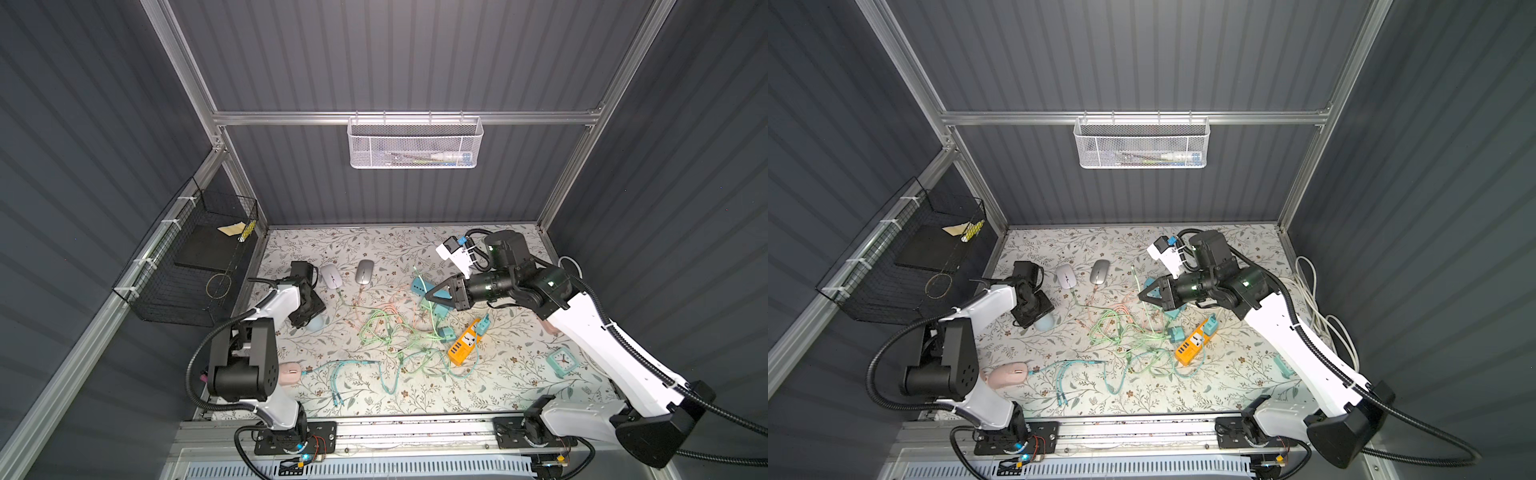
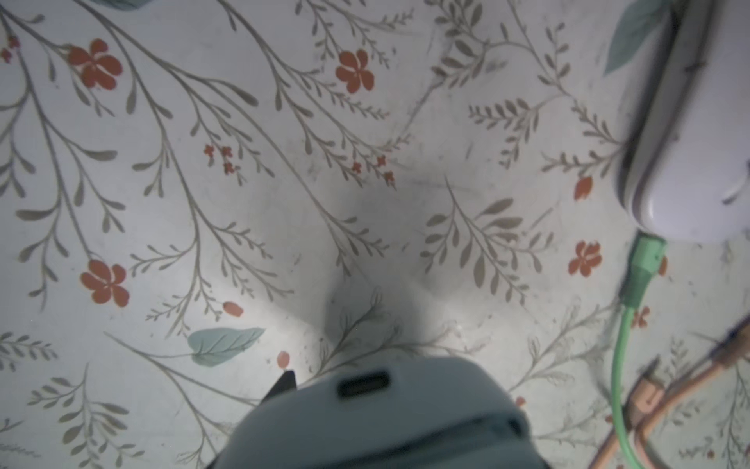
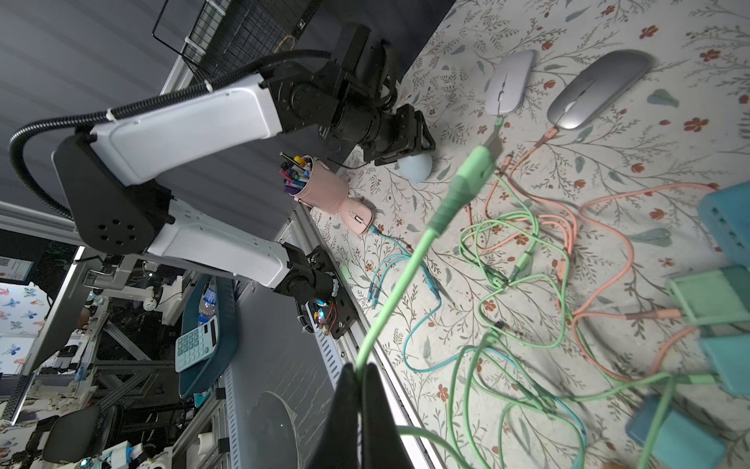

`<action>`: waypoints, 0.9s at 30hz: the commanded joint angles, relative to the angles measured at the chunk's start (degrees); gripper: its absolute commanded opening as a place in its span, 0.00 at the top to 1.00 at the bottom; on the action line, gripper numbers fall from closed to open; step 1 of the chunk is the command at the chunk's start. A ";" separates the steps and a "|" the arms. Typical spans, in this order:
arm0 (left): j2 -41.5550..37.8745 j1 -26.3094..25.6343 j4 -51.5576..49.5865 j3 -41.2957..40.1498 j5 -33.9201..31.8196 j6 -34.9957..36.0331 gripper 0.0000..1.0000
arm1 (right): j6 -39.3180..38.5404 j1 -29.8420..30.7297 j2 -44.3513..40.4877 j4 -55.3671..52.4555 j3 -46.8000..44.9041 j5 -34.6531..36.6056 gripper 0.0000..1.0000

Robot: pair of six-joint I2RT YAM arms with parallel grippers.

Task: Unplug the wireless mouse
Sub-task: Place the mouse at the center of the board.

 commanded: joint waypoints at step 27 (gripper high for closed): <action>-13.66 -8.93 13.58 2.08 17.28 4.70 0.00 | 3.58 8.53 -8.74 6.59 -20.15 -7.16 1.00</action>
